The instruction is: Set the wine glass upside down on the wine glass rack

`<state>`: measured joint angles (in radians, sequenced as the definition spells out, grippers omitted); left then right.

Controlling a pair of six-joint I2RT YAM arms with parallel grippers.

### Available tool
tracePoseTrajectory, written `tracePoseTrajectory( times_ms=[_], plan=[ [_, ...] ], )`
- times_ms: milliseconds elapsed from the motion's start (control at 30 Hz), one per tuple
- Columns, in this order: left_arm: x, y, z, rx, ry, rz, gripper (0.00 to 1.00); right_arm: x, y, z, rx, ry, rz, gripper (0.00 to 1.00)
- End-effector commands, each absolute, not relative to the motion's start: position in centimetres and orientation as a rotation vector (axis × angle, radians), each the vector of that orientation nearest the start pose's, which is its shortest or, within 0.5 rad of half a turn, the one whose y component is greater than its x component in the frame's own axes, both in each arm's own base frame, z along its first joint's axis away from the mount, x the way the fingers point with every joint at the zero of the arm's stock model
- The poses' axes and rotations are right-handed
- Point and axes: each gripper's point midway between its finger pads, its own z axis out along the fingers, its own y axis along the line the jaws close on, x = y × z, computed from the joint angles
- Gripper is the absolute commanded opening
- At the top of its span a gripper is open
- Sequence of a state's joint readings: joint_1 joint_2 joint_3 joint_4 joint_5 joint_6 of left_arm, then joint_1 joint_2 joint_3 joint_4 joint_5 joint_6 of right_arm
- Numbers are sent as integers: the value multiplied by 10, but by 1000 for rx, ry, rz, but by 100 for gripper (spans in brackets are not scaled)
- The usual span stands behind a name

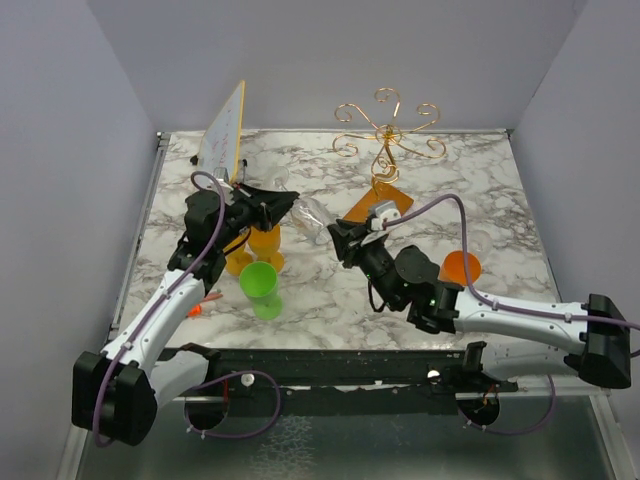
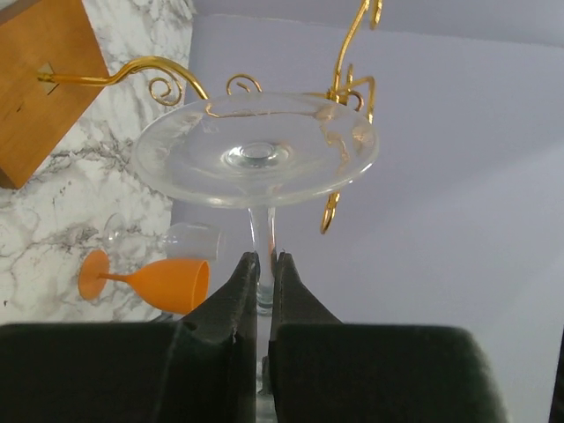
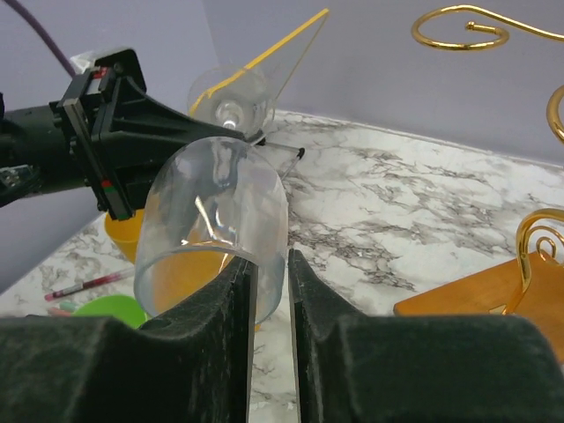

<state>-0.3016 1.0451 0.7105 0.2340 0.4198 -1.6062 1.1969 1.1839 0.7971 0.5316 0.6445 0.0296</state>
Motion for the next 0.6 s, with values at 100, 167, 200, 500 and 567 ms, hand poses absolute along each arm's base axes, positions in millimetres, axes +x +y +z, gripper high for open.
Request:
tracePoseTrajectory(
  times_ms=[100,167,200,500,567],
  plan=[
    [308,-207,353,-493,1650,-1543,0,219,305,329,-263,1433,678,38],
    [307,-204,364,-420,1616,-1494,0,214,301,324,-285,1452,688,43],
    [306,-204,370,-368,1599,-1464,0,211,300,321,-302,1461,697,45],
    [291,-195,415,190,1394,-1063,0,187,269,319,-303,1519,780,47],
    [288,-197,417,352,1344,-962,0,191,252,324,-220,1523,758,50]
  ],
)
